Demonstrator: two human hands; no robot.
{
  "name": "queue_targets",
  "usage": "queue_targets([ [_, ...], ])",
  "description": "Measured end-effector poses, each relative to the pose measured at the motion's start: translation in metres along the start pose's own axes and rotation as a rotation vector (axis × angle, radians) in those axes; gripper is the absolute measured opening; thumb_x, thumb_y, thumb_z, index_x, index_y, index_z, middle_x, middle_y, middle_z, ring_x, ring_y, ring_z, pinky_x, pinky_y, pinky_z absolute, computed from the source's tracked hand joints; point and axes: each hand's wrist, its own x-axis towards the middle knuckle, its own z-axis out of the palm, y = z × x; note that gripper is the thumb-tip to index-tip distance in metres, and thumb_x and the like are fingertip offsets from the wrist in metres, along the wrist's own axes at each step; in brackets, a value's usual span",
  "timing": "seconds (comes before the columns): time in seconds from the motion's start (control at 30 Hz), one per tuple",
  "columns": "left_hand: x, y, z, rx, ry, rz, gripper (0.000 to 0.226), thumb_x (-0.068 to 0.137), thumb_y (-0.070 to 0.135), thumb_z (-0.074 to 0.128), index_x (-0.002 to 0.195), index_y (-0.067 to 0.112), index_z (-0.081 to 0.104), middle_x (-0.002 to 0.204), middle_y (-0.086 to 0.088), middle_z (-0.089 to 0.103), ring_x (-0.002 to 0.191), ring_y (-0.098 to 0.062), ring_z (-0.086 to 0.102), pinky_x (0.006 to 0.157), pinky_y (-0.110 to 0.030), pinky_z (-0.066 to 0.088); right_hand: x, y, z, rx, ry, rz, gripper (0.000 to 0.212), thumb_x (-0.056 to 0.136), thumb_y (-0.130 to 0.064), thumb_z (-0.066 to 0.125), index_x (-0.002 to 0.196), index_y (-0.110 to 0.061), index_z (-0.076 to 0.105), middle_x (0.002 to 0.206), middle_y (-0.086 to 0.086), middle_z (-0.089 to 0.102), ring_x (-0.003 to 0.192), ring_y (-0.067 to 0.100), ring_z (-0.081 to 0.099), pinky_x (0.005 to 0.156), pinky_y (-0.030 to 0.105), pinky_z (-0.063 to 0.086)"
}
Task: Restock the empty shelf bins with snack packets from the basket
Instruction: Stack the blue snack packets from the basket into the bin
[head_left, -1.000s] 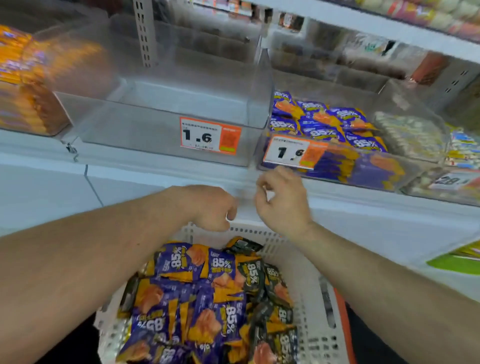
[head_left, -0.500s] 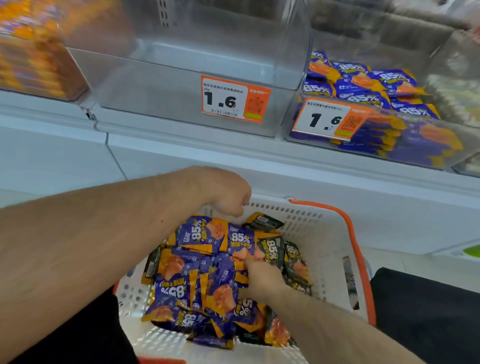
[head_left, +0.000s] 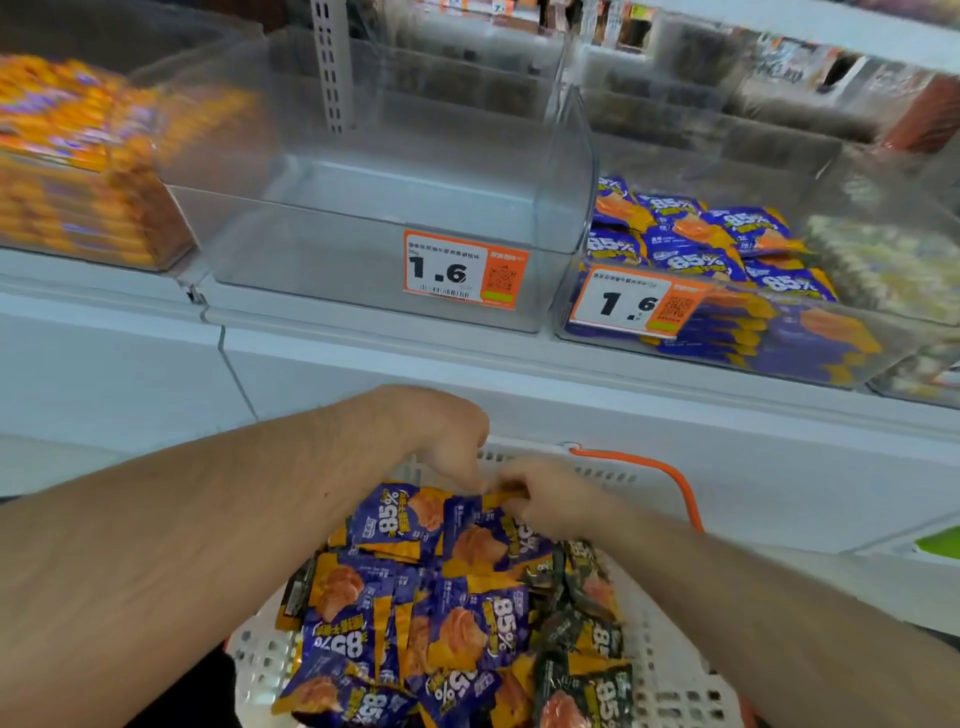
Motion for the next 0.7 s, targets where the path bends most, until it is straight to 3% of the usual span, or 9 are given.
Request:
queue_targets([
  [0.07, 0.0, 0.002, -0.004, -0.101, 0.051, 0.038, 0.057, 0.088, 0.049, 0.063, 0.128, 0.01, 0.055, 0.114, -0.004, 0.063, 0.103, -0.023, 0.06, 0.089, -0.035, 0.048, -0.006, -0.011, -0.041, 0.021, 0.025, -0.06, 0.013, 0.087, -0.009, 0.062, 0.087, -0.021, 0.066, 0.09, -0.002, 0.068, 0.087, 0.02, 0.062, 0.077, 0.035, 0.051],
  [0.13, -0.001, 0.006, -0.012, -0.241, 0.143, 0.1, 0.034, 0.085, 0.04, 0.068, 0.104, 0.012, 0.063, 0.091, -0.007, 0.065, 0.084, -0.023, 0.063, 0.073, -0.034, 0.048, -0.015, -0.023, -0.078, 0.044, 0.077, -0.107, 0.018, 0.085, -0.006, 0.064, 0.084, -0.024, 0.065, 0.089, 0.001, 0.068, 0.086, 0.022, 0.063, 0.077, 0.036, 0.05],
  [0.2, -0.007, 0.01, -0.023, -0.366, 0.233, 0.126, 0.022, 0.083, 0.028, 0.071, 0.08, 0.01, 0.059, 0.068, -0.004, 0.055, 0.062, -0.017, 0.053, 0.055, -0.027, 0.039, -0.026, -0.034, -0.108, 0.016, 0.175, -0.148, 0.017, 0.083, -0.006, 0.065, 0.085, -0.022, 0.066, 0.085, 0.003, 0.067, 0.082, 0.022, 0.061, 0.073, 0.037, 0.05],
  [0.3, -0.025, 0.013, -0.04, -0.583, 0.364, 0.174, 0.025, 0.084, 0.011, 0.069, 0.064, 0.014, 0.054, 0.053, 0.005, 0.05, 0.047, -0.006, 0.047, 0.047, -0.022, 0.038, -0.038, -0.041, -0.13, -0.03, 0.531, -0.219, 0.016, 0.076, -0.018, 0.072, 0.091, -0.017, 0.067, 0.087, 0.0, 0.063, 0.085, 0.02, 0.056, 0.08, 0.038, 0.047],
  [0.4, -0.039, 0.012, -0.052, -0.865, 0.463, 0.286, 0.003, 0.086, 0.002, 0.067, 0.085, 0.004, 0.067, 0.075, -0.006, 0.072, 0.068, -0.014, 0.069, 0.061, -0.03, 0.056, -0.052, -0.04, -0.131, 0.074, 1.068, -0.217, 0.033, 0.071, -0.031, 0.07, 0.098, -0.015, 0.062, 0.103, -0.002, 0.051, 0.098, 0.018, 0.051, 0.088, 0.033, 0.044],
  [0.5, -0.042, 0.016, -0.058, -1.105, 0.597, 0.371, 0.013, 0.089, 0.0, 0.065, 0.101, 0.003, 0.069, 0.095, -0.014, 0.075, 0.09, -0.03, 0.071, 0.082, -0.045, 0.058, -0.069, -0.045, -0.132, 0.163, 1.354, -0.214, 0.028, 0.074, -0.033, 0.068, 0.096, -0.021, 0.055, 0.098, -0.012, 0.038, 0.097, 0.015, 0.048, 0.084, 0.032, 0.045],
  [0.6, -0.044, 0.028, -0.061, -1.321, 0.744, 0.412, 0.015, 0.091, -0.001, 0.062, 0.097, 0.01, 0.07, 0.093, -0.009, 0.076, 0.088, -0.027, 0.072, 0.084, -0.044, 0.057, -0.081, -0.051, -0.129, 0.244, 1.319, -0.135, 0.038, 0.074, -0.043, 0.069, 0.105, -0.032, 0.049, 0.1, -0.012, 0.047, 0.099, 0.005, 0.042, 0.083, 0.024, 0.041],
  [0.7, -0.04, 0.039, -0.065, -1.421, 0.862, 0.42, 0.015, 0.092, 0.002, 0.061, 0.1, 0.012, 0.068, 0.094, -0.005, 0.076, 0.088, -0.023, 0.072, 0.076, -0.037, 0.056, -0.086, -0.057, -0.127, 0.511, 1.112, -0.11, 0.043, 0.074, -0.037, 0.074, 0.108, -0.04, 0.047, 0.11, -0.01, 0.061, 0.101, 0.008, 0.057, 0.082, 0.026, 0.048],
])
